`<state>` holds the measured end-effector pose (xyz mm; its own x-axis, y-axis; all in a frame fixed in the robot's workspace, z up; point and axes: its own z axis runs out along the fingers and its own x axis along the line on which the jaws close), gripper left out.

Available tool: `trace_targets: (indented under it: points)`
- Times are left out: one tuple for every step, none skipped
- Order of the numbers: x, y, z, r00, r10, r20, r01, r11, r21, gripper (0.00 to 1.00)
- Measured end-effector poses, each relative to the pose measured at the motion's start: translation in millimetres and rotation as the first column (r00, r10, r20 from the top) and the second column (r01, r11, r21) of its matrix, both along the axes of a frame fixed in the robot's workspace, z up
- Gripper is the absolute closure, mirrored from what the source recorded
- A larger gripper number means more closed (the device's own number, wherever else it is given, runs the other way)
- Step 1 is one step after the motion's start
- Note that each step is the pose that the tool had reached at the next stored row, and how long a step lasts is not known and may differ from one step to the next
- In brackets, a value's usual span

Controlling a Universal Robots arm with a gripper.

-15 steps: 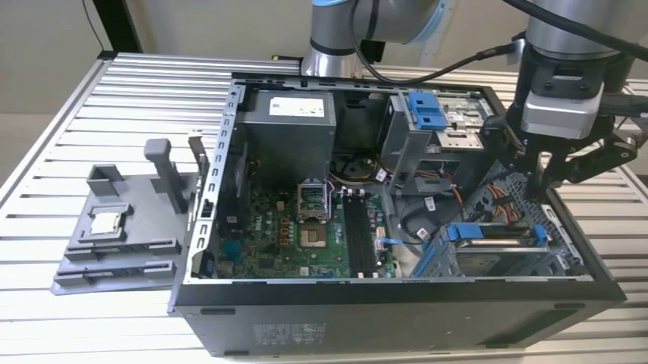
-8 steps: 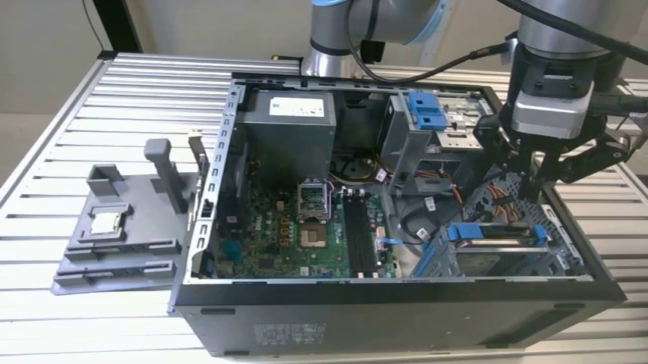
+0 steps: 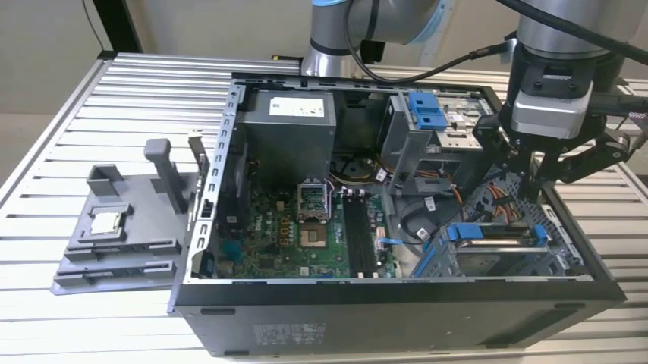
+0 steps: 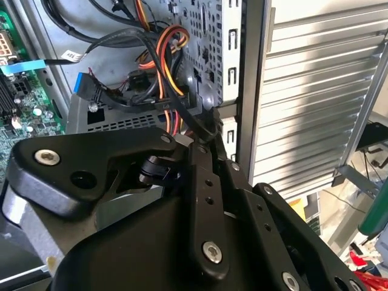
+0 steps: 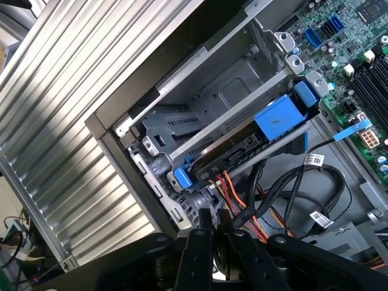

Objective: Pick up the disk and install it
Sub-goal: 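Insert the second disk wire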

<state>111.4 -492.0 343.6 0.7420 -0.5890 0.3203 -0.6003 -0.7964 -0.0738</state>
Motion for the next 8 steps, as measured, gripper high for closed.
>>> trace_targets:
  points:
    - [0.0, 0.0, 0.0, 1.0000, 0.000, 0.0000, 0.000, 1.0000, -0.0001, 1.00]
    - [0.0, 0.0, 0.0, 1.0000, 0.000, 0.0000, 0.000, 1.0000, 0.0000, 1.00]
    - [0.0, 0.0, 0.0, 1.0000, 0.000, 0.0000, 0.000, 1.0000, 0.0000, 1.00]
    - [-0.1, 0.0, 0.0, 1.0000, 0.000, 0.0000, 0.000, 1.0000, -0.0001, 1.00]
    - [-0.7, 0.0, 0.0, 1.0000, 0.000, 0.0000, 0.000, 1.0000, 0.0000, 1.00]
    - [-1.6, 0.1, 0.0, 1.0000, -0.001, 0.0000, 0.001, 1.0000, 0.0000, 1.00]
    - [-3.2, 0.1, 0.0, 1.0000, -0.002, 0.0000, 0.002, 1.0000, 0.0001, 1.00]
    - [-5.3, 0.0, 0.0, 1.0000, -0.004, 0.0000, 0.004, 1.0000, 0.0001, 1.00]
